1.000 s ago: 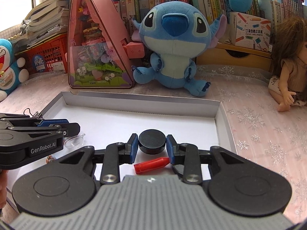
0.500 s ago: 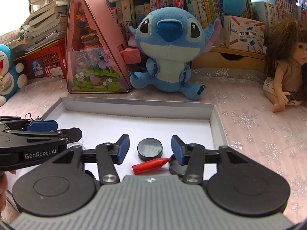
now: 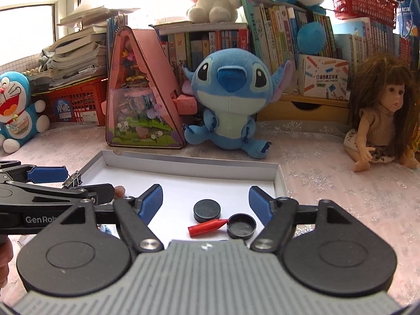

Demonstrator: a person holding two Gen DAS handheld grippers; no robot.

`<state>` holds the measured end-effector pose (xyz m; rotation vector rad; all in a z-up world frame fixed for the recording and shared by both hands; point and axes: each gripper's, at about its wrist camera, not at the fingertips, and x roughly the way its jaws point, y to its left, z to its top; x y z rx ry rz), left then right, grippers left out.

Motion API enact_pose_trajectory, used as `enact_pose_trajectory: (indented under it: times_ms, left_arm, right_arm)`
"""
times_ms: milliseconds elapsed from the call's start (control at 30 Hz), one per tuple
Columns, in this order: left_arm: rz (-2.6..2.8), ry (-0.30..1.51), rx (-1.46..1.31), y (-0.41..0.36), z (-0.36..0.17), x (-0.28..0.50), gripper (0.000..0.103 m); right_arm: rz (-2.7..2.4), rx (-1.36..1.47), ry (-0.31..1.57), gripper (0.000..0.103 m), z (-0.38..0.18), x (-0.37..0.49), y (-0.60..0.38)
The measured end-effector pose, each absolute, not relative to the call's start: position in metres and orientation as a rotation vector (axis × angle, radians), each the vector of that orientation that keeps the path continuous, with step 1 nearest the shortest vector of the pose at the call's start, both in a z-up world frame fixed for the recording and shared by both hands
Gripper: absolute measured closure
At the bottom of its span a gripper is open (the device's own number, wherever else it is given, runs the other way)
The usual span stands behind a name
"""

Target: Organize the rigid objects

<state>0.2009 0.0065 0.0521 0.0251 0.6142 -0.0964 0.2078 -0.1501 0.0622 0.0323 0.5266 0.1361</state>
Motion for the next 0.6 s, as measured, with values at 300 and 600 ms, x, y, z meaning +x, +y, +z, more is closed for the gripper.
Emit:
enact_pose_trajectory:
  times_ms: [300,600]
  left_arm:
    - [-0.116,0.588,0.008,0.010,0.063,0.167,0.021]
    - [-0.125,0.584,-0.011,0.011,0.063,0.143,0.021]
  right_arm:
    - [0.141,0.028,0.484,0.016,0.073,0.176,-0.153]
    - [0.150,0.020,0.462,0.015,0.073,0.153,-0.155]
